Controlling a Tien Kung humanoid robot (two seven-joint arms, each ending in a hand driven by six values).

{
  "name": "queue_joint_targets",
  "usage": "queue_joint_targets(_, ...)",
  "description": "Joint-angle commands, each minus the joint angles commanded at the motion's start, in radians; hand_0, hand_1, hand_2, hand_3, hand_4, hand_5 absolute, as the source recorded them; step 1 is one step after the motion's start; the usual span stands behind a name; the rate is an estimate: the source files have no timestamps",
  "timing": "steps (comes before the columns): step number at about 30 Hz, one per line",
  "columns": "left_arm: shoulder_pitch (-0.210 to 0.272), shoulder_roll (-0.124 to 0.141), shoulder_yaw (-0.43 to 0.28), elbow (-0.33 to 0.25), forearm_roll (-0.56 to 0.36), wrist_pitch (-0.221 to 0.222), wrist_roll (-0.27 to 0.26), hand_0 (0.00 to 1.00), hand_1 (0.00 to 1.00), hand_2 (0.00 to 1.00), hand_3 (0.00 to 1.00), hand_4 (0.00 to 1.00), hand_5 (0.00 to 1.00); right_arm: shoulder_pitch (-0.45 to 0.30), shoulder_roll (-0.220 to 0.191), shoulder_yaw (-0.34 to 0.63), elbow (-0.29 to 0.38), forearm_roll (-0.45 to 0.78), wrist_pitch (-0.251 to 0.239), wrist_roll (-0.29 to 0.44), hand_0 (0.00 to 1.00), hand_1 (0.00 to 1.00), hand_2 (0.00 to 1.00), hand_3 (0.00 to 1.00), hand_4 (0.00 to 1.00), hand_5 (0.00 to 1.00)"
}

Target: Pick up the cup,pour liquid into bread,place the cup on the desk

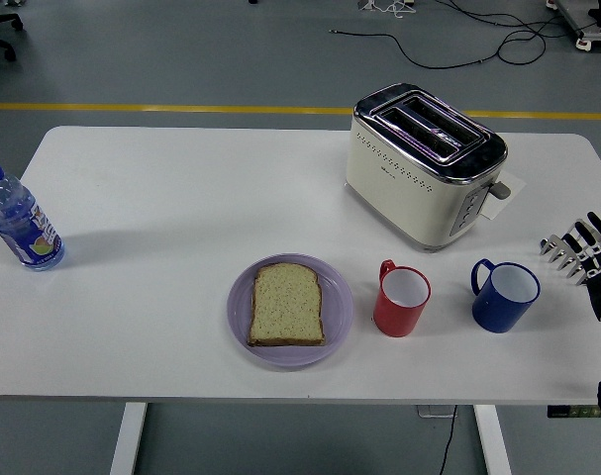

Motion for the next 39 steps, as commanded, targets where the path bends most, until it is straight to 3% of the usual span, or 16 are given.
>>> queue_joint_targets(15, -0.012, 0.0, -0.009, -0.001, 0.005, 0.001, 0.0, 0.635, 0.644, 0.657, 0.51, 0.237, 0.852, 0.01, 0.008, -0.008, -0.005, 0.094, -0.062, -0.012, 0.676, 0.579, 0.646, 0.597, 0.572, 0.134)
queue_joint_targets(23, -0.013, 0.0, -0.007, -0.001, 0.004, 0.001, 0.0, 0.635, 0.644, 0.657, 0.509, 0.237, 0.853, 0.008, 0.008, -0.002, -0.004, 0.146, -0.044, -0.016, 0.676, 0.581, 0.647, 0.597, 0.576, 0.135)
queue_joint_targets(31, -0.014, 0.0, -0.009, -0.001, 0.002, 0.0, 0.0, 0.635, 0.643, 0.657, 0.509, 0.237, 0.853, 0.009, 0.01, 0.001, -0.009, 0.166, 0.006, -0.028, 0.682, 0.599, 0.656, 0.603, 0.581, 0.123)
queue_joint_targets(39, -0.016, 0.0, -0.008, 0.0, 0.003, 0.0, 0.0, 0.635, 0.642, 0.657, 0.509, 0.237, 0.854, 0.008, 0.013, 0.004, -0.018, 0.162, 0.004, -0.032, 0.674, 0.591, 0.654, 0.602, 0.581, 0.122)
